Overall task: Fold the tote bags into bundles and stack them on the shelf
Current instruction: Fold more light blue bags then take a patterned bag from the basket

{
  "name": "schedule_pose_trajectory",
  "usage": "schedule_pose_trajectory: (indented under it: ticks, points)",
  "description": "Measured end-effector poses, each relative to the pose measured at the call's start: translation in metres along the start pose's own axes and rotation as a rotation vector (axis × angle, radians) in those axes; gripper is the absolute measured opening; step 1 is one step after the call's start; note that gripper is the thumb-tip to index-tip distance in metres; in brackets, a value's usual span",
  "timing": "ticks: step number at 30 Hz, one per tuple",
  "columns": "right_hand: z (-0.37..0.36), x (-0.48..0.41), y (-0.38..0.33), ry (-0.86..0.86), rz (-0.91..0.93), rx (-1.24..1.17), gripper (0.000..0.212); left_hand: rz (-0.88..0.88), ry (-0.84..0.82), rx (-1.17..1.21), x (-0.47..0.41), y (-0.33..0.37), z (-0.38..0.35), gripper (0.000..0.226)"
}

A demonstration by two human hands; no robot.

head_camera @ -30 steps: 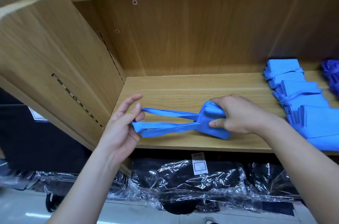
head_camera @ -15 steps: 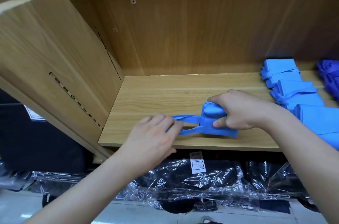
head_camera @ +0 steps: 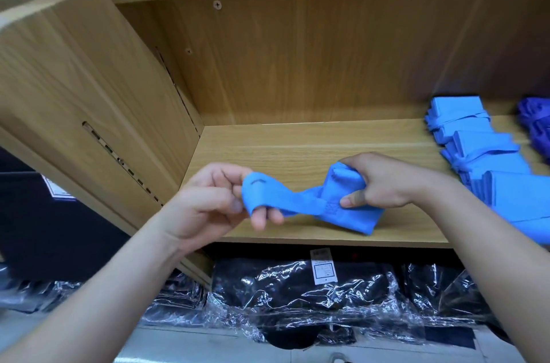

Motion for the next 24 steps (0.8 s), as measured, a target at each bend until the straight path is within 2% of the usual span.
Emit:
schedule_pose_trajectory:
  ticks: [2, 5, 6, 9, 11, 12, 14, 15, 18, 20, 22, 24]
  points:
    - [-0.003, -0.003, -0.01, -0.016, 0.026, -0.015, 0.024, -0.089, 0.14, 0.102, -0.007, 0.004, 0.007, 0.028]
    - [-0.004, 0.002, -0.034, -0.026, 0.085, 0.067, 0.03, -0.09, 0.311, 0.184, -0.018, 0.001, 0.016, 0.047]
    - [-0.005, 0.005, -0.042, -0.03, 0.1, 0.142, 0.041, -0.071, 0.372, 0.167, -0.021, 0.0, 0.019, 0.052]
    - [-0.009, 0.02, -0.067, -0.022, 0.161, 0.316, 0.092, -0.041, 0.532, 0.078, -0.025, -0.008, 0.04, 0.062]
    - [-0.009, 0.027, -0.081, 0.029, 0.242, 0.333, 0.103, -0.059, 0.548, 0.03, -0.026, -0.01, 0.048, 0.06]
    - [-0.008, 0.028, -0.086, 0.058, 0.277, 0.338, 0.103, -0.054, 0.527, -0.003, -0.028, -0.012, 0.047, 0.07]
    - [-0.012, 0.025, -0.089, 0.073, 0.302, 0.36, 0.095, -0.006, 0.486, -0.085, -0.032, -0.019, 0.043, 0.086]
    - [-0.015, 0.021, -0.087, 0.052, 0.287, 0.357, 0.088, 0.022, 0.473, -0.136, -0.034, -0.022, 0.039, 0.085]
    - [-0.023, 0.009, -0.07, -0.102, 0.192, 0.22, 0.073, 0.082, 0.402, -0.242, -0.042, -0.027, 0.021, 0.062]
    - [-0.025, 0.008, -0.069, -0.167, 0.19, 0.147, 0.055, 0.115, 0.394, -0.29, -0.045, -0.028, 0.012, 0.048]
    - [-0.03, 0.008, -0.073, -0.182, 0.23, 0.165, 0.03, 0.133, 0.442, -0.365, -0.047, -0.024, 0.011, 0.044]
    - [-0.03, 0.007, -0.076, -0.137, 0.269, 0.071, 0.012, 0.163, 0.54, -0.314, -0.043, -0.025, 0.019, 0.042]
Point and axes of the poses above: each hand's wrist, its own x-axis away from the middle knuckle, its own z-axis out of the back of the hand, y = z × x, the point moved 10 cm from there along -x, towards the middle knuckle, and after that the axes turned 12 degrees about -x, right-handed, at the moved point
